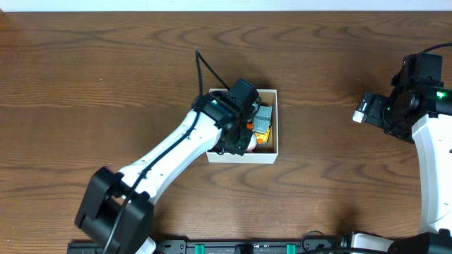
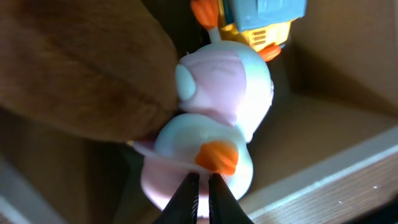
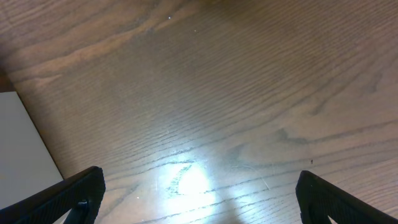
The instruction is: Pack container
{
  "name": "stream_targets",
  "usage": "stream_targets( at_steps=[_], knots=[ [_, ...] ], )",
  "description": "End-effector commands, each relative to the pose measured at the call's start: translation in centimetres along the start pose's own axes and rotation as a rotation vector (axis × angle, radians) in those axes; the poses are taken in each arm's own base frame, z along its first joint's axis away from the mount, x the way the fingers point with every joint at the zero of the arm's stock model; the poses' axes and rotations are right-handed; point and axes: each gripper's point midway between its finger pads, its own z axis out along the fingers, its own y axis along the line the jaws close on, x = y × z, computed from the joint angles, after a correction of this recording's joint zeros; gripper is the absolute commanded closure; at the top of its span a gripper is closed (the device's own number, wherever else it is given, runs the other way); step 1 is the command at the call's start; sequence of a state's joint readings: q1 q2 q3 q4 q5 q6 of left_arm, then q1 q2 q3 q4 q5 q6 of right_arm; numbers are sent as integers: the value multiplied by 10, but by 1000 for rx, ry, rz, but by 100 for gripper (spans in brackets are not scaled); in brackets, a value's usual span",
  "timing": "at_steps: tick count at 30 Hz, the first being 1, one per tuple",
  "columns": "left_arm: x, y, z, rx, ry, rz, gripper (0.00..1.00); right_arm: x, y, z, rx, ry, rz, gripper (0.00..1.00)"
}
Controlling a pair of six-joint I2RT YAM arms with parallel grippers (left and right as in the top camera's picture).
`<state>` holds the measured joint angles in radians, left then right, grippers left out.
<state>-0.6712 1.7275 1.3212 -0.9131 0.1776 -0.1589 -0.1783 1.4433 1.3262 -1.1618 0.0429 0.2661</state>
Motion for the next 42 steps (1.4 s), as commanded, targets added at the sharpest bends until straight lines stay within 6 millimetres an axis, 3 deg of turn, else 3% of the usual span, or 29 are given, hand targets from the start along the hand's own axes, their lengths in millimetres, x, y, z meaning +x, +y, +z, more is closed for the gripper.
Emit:
stream_targets(
  at_steps=[1, 12, 18, 23, 26, 28, 29, 31, 35, 39, 42],
  knots=[
    [12, -1, 19, -12, 77, 18, 91, -1, 0, 1, -2, 0, -9, 1],
    [38, 12, 87, -62, 291, -6, 94, 0, -1, 1, -1, 5, -9, 1],
    [46, 15, 88, -68, 334, 16, 94, 0, -1, 1, -1, 4, -9, 1],
    [32, 9, 58, -54, 259, 61, 93, 0, -1, 1, -1, 4, -9, 1],
    [20, 4, 32, -43, 180, 97, 75, 0, -1, 1, -1, 4, -9, 1],
    [11, -1, 11, -30, 111, 112, 68, 0, -1, 1, -1, 4, -9, 1],
    [6, -4, -1, -22, 70, 117, 61, 0, -1, 1, -1, 4, -9, 1],
    [-1, -8, -25, -9, -7, 126, 28, 0, -1, 1, -1, 4, -10, 1],
    [-6, -1, -72, -62, -155, 136, 5, 0, -1, 1, 0, 5, -10, 1],
    [-6, 19, -116, -159, -294, 116, 2, 1, 3, 0, -4, 4, -47, 1],
    [-6, 39, -146, -206, -388, 63, 2, 2, 18, 0, -21, -9, -110, 1]
  ],
)
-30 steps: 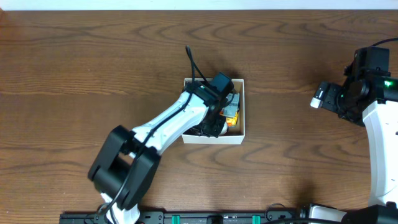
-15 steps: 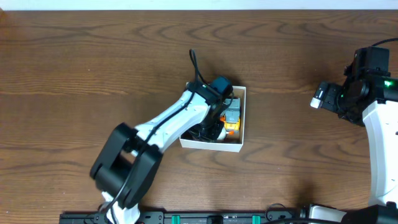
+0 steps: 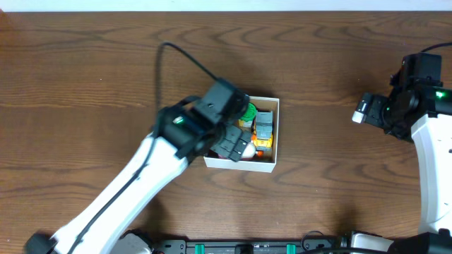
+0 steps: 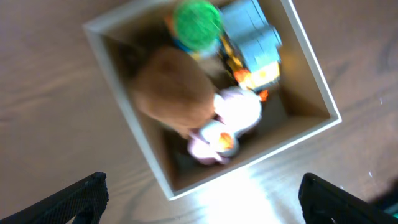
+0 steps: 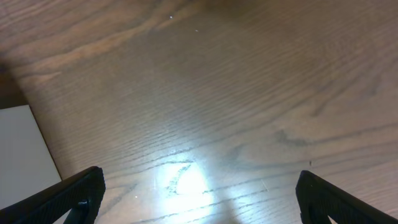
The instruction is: Pack container
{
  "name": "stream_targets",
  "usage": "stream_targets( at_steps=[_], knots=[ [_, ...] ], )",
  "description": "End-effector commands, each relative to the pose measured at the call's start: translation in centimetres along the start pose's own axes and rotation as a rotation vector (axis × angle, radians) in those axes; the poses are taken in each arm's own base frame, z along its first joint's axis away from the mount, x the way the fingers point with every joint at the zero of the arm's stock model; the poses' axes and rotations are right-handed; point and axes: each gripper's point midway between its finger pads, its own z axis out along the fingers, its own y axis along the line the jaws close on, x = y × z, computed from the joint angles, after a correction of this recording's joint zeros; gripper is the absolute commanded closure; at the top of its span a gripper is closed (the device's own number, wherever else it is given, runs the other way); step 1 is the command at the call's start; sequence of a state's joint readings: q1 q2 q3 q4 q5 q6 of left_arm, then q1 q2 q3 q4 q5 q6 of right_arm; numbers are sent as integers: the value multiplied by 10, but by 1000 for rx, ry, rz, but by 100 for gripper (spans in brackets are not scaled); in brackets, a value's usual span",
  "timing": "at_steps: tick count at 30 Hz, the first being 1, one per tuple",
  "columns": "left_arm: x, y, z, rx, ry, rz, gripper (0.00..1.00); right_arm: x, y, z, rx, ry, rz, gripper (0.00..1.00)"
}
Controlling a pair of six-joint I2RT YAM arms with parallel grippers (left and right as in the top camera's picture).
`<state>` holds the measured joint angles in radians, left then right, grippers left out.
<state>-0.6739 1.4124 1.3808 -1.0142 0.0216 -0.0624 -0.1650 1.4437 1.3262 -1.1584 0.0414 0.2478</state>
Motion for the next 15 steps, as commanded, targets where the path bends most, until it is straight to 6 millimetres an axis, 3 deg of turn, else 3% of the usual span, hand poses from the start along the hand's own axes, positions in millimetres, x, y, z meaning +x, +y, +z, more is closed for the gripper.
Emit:
stream_targets(
  at_steps=[1, 5, 10, 15],
  knots=[
    [-11, 42, -33, -140, -112, -69, 2, 0, 21, -1, -17, -19, -108, 1],
    [-14, 92, -57, -214, -197, -225, 2, -7, 55, -5, -4, -110, -215, 1],
    [-8, 161, -67, -325, -232, -414, 2, -24, 112, -16, -112, -259, -301, 1],
    [-1, 194, -68, -379, -235, -499, 2, -49, 125, -28, -115, -389, -291, 1]
  ],
)
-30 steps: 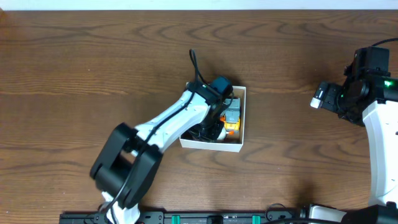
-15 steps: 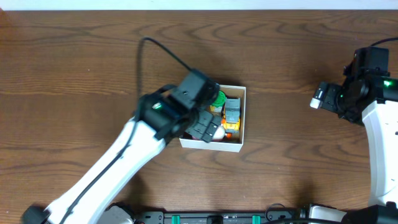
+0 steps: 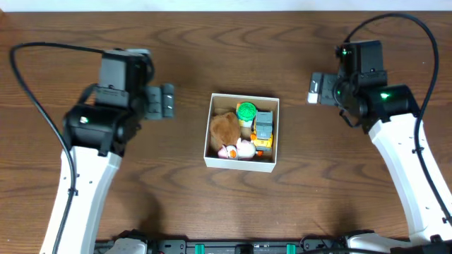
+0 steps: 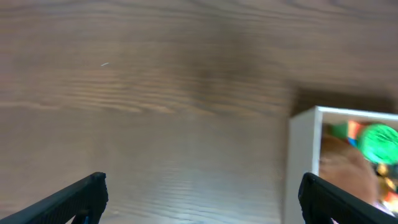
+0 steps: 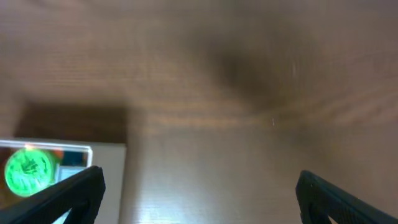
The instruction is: Pack container
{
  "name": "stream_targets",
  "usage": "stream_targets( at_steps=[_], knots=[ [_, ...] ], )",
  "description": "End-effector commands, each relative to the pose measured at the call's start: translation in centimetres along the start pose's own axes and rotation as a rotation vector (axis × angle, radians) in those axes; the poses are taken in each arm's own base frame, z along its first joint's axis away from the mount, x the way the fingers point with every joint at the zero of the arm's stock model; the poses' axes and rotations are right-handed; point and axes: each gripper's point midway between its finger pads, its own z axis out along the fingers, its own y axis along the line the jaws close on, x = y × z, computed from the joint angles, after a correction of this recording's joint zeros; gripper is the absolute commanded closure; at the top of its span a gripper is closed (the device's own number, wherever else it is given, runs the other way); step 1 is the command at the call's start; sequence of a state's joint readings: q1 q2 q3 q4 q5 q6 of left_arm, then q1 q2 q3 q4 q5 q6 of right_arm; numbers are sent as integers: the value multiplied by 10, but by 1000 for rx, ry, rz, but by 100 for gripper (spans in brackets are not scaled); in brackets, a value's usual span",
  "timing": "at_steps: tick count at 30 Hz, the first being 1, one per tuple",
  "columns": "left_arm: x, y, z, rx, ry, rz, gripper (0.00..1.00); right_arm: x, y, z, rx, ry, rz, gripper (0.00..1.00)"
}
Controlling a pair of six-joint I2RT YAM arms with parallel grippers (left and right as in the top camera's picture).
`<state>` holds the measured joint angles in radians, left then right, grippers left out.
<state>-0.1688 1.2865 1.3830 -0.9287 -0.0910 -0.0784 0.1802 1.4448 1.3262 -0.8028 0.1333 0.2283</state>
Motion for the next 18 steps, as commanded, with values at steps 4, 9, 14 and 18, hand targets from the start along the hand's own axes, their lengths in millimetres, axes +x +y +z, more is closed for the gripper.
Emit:
stream_targets(
  at_steps=[4, 9, 14, 18],
  knots=[
    [-10, 21, 2, -47, -23, -53, 2, -14, -6, -1, 41, -61, -17, 1],
    [3, 23, -8, -51, 8, -49, 2, -12, -10, -17, 47, -69, -17, 1],
    [13, 26, -34, -40, -63, -55, 2, -14, -17, -55, 49, -139, 10, 1],
    [33, 30, -56, -29, -150, -54, 2, -8, -24, -83, 40, -215, 39, 1]
  ],
)
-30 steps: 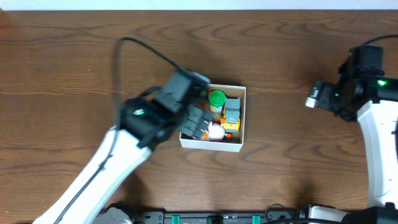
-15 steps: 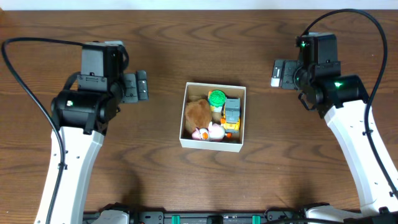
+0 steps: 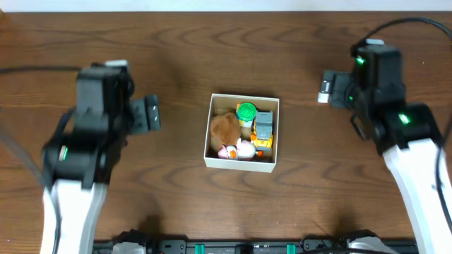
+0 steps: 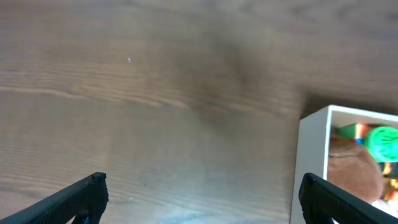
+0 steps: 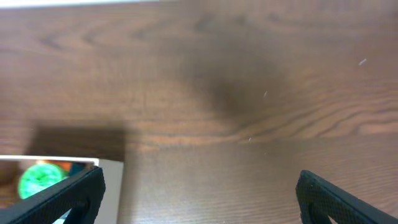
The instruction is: Pack container
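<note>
A white box (image 3: pixel 276 134) stands mid-table holding a brown plush (image 3: pixel 224 129), a green-topped toy (image 3: pixel 246 111), a grey-and-orange truck (image 3: pixel 263 127) and a pink-and-white duck (image 3: pixel 239 149). My left gripper (image 3: pixel 150 113) hangs open over bare wood left of the box, nothing between its fingers (image 4: pixel 74 196). My right gripper (image 3: pixel 326 87) hangs open over bare wood right of the box, also empty. The box's edge (image 4: pixel 311 162) shows at the right of the left wrist view and its corner (image 5: pixel 109 180) at the lower left of the right wrist view.
Brown wooden table (image 3: pixel 332 197) all round the box. A dark rail (image 3: pixel 247 247) runs along the front edge. The table's far edge (image 3: pixel 226 5) borders a pale strip.
Both arms have shifted slightly outward and look higher; both grippers stay open. The box and its contents have not moved.
My left gripper was shut deep in the box at the pink duck. Then it was open above the box, the duck left inside. Then it was out to the left and the right arm had come nearer; both now hang open beside the box.
</note>
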{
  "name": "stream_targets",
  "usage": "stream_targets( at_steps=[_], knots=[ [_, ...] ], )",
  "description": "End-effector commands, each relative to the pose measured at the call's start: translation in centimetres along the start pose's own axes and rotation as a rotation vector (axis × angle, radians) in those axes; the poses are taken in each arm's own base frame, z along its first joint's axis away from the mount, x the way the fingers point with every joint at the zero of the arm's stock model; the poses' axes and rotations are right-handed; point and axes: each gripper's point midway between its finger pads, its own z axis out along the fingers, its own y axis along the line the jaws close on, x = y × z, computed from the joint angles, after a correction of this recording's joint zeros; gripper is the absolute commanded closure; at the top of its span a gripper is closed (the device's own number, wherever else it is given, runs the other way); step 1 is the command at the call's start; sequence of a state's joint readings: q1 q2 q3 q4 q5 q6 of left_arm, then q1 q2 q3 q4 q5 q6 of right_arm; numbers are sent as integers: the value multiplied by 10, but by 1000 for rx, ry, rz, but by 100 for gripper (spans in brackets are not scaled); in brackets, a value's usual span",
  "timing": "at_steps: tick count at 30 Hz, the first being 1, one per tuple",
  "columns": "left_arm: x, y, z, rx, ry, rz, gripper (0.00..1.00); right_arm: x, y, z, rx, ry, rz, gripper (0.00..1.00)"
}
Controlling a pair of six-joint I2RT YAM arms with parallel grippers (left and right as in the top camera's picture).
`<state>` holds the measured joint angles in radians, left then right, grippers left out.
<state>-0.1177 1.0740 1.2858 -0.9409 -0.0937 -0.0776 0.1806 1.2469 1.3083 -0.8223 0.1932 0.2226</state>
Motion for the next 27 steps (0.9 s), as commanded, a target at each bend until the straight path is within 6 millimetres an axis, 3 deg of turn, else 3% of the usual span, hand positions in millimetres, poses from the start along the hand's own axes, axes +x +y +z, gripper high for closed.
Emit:
stream_targets(
  at_steps=[1, 5, 10, 13, 19, 27],
  knots=[
    [17, 8, -20, -4, -75, 5, 2, 7, -14, -25, 30, -70, 38, 1],
    [45, 13, -36, 21, -170, -8, 2, 33, -31, -47, 48, -146, 66, 1],
    [83, 11, -49, 85, -209, -77, 2, 88, -49, -73, 32, -211, 114, 1],
    [95, 13, -55, 93, -220, -89, 2, 113, -57, -84, 27, -243, 125, 1],
    [95, 14, -59, 95, -236, -90, 2, 119, -64, -104, -4, -345, 188, 1],
    [95, 14, -59, 95, -236, -90, 2, 136, -66, -99, 16, -278, 171, 1]
  ],
)
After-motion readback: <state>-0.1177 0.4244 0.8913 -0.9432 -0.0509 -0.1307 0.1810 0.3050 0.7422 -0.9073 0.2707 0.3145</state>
